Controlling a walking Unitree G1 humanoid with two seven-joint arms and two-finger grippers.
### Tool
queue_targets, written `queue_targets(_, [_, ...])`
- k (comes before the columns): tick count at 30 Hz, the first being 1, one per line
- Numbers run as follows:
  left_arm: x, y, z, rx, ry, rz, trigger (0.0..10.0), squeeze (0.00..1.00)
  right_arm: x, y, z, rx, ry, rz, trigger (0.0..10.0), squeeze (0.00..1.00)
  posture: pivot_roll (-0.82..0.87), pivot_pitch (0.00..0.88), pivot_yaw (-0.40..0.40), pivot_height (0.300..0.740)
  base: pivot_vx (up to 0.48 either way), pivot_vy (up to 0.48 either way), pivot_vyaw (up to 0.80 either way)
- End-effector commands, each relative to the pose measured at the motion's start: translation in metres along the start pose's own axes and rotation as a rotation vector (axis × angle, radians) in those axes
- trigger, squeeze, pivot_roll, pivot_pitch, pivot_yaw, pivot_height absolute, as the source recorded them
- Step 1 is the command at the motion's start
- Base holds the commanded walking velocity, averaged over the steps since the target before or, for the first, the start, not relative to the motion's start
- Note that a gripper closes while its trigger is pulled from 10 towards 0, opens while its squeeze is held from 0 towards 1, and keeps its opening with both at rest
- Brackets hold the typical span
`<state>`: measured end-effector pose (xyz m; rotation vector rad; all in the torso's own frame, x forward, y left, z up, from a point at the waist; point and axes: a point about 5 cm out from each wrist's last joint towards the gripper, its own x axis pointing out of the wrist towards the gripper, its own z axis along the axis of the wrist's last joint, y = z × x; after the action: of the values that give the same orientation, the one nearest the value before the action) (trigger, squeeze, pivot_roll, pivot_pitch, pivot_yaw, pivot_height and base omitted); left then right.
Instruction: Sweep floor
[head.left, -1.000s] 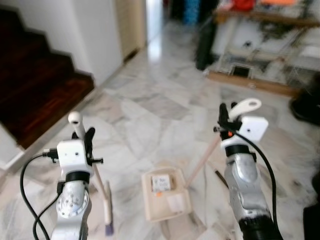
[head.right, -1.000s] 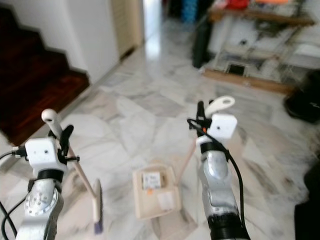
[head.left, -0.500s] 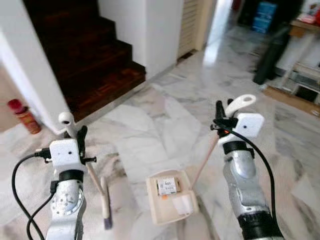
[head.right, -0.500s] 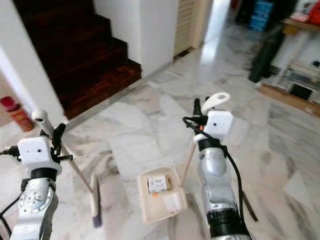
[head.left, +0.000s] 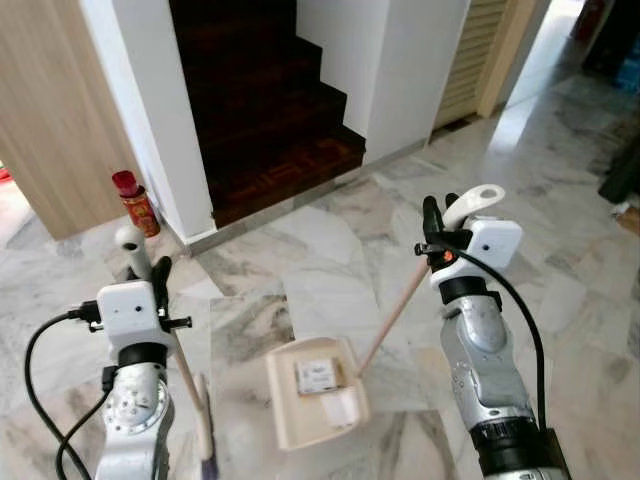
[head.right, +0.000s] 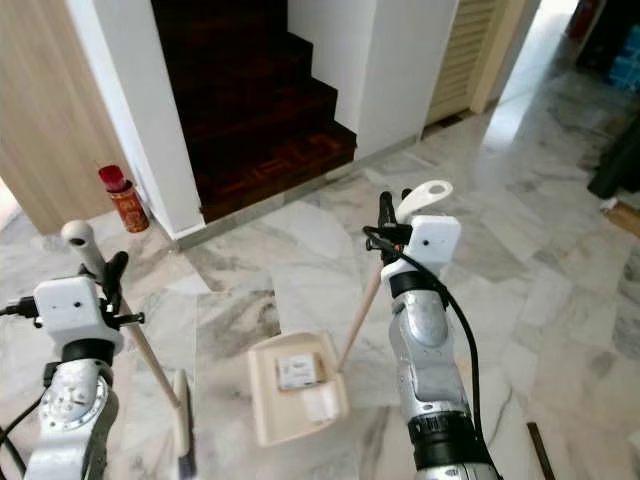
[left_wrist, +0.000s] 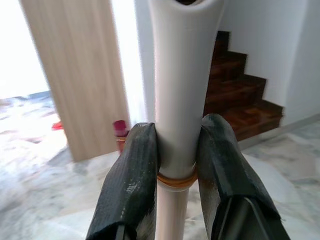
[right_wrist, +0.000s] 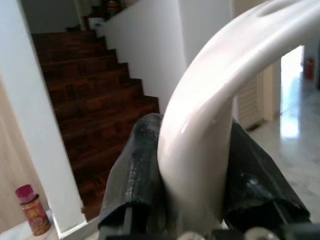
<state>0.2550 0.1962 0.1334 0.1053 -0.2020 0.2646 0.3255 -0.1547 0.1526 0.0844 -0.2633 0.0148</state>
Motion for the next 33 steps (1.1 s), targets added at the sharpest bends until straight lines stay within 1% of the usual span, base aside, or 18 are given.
queue_targets(1, [0.0037,0.0033,0.0090,0.007,-0.042,0.015,10.0,0.00,0.0059,0.0052,0.0115,0.005,-0.051,0.015,10.0,0.00,0.02,0.000,-0.040,0.740,0.000,0.420,0.00])
queue_targets(10, [0.0043,0.0031,0.0095,0.009,-0.041,0.009,10.0,0.00,0.0066,0.0096,0.0125,-0.005,-0.050,0.036,10.0,0.00,0.01,0.007,-0.033,0.740,0.000,0.419,0.00])
queue_targets(14, [0.0053,0.0014,0.0104,0.005,-0.042,0.005,10.0,0.00,0.0067,0.0072,0.0121,-0.010,-0.047,0.030,10.0,0.00,0.01,0.013,-0.032,0.740,0.000,0.420,0.77])
queue_targets(15, [0.0056,0.0012,0.0105,0.005,-0.042,0.004,10.0,0.00,0.0069,0.0073,0.0115,0.004,-0.042,0.025,10.0,0.00,0.01,0.014,-0.033,0.740,0.000,0.420,0.00])
queue_targets(21, [0.0055,0.0011,0.0109,0.004,-0.042,0.003,10.0,0.00,0.0075,0.0087,0.0120,-0.005,-0.045,0.032,10.0,0.00,0.02,0.015,-0.031,0.740,0.000,0.419,0.00])
queue_targets(26, [0.0055,0.0012,0.0114,0.005,-0.043,0.002,10.0,0.00,0.0076,0.0109,0.0125,-0.009,-0.048,0.042,10.0,0.00,0.02,0.019,-0.031,0.740,0.000,0.420,0.65])
queue_targets(27, [0.0055,0.0016,0.0117,0.005,-0.043,0.004,10.0,0.00,0.0078,0.0116,0.0120,0.003,-0.045,0.040,10.0,0.00,0.02,0.021,-0.031,0.740,0.000,0.416,0.44])
queue_targets(33, [0.0057,0.0016,0.0119,0.004,-0.043,0.003,10.0,0.00,0.0073,0.0129,0.0110,0.003,-0.038,0.048,10.0,0.00,0.02,0.023,-0.029,0.740,0.000,0.420,0.00])
